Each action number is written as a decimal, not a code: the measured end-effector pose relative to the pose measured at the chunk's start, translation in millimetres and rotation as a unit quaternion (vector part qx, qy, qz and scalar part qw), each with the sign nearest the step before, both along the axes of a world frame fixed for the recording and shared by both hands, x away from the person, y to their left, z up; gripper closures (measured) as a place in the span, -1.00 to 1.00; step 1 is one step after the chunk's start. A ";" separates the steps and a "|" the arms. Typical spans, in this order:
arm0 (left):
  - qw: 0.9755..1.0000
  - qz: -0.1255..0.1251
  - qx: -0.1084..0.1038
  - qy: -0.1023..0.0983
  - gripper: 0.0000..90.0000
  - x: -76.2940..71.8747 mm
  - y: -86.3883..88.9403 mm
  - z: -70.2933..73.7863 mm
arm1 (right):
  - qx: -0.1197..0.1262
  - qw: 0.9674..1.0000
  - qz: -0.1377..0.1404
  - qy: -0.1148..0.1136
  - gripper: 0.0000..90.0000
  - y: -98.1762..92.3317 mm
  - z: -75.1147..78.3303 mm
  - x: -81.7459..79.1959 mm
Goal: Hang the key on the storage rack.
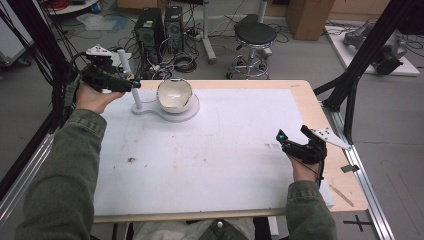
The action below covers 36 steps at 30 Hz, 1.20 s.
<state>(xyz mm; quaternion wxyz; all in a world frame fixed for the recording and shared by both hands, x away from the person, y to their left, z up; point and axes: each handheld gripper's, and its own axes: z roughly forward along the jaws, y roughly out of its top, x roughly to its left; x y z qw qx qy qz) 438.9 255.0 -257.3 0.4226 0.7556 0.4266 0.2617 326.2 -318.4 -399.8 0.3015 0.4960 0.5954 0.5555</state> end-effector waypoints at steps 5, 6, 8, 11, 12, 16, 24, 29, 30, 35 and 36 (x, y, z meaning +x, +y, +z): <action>1.000 0.001 -0.001 -0.005 -0.96 -4.4 0.4 0.6 | 0.001 1.000 0.000 0.001 -0.95 -0.5 0.2 -0.4; 1.000 0.001 -0.004 -0.008 -0.96 -6.6 1.6 0.6 | 0.000 1.000 0.001 0.000 -0.95 -0.5 0.2 -0.5; 1.000 0.003 -0.002 -0.013 -0.96 -9.2 2.6 -0.4 | 0.000 1.000 0.002 -0.001 -0.95 -0.5 0.1 -0.1; 1.000 0.002 -0.007 -0.014 -0.96 -11.9 4.2 -2.6 | 0.002 1.000 0.002 0.002 -0.95 -0.7 -0.1 0.2; 1.000 0.003 -0.009 -0.014 -0.96 -14.1 5.6 -4.9 | 0.002 1.000 0.002 0.002 -0.95 -0.7 -0.1 0.1; 1.000 0.003 -0.015 -0.019 -0.96 -19.9 7.9 -9.0 | 0.002 1.000 0.002 0.000 -0.95 -0.9 0.0 0.0; 0.999 0.004 -0.020 -0.024 -0.96 -31.1 11.4 -22.8 | 0.001 1.000 0.002 -0.001 -0.95 -0.8 0.0 0.1; 0.999 0.010 -0.025 -0.024 -0.96 -36.1 15.2 -32.2 | 0.001 1.000 0.002 -0.001 -0.95 -0.8 0.0 0.1; 0.999 0.013 -0.032 -0.026 -0.96 -38.6 16.6 -35.4 | 0.001 1.000 0.002 -0.001 -0.95 -0.9 0.1 0.1; 0.998 0.018 -0.046 -0.031 -0.96 -46.7 20.9 -43.6 | 0.002 1.000 0.001 0.000 -0.95 -1.2 0.1 0.1; 0.998 0.017 -0.050 -0.031 -0.96 -47.8 21.6 -44.6 | 0.002 1.000 0.001 0.001 -0.95 -1.1 0.0 0.1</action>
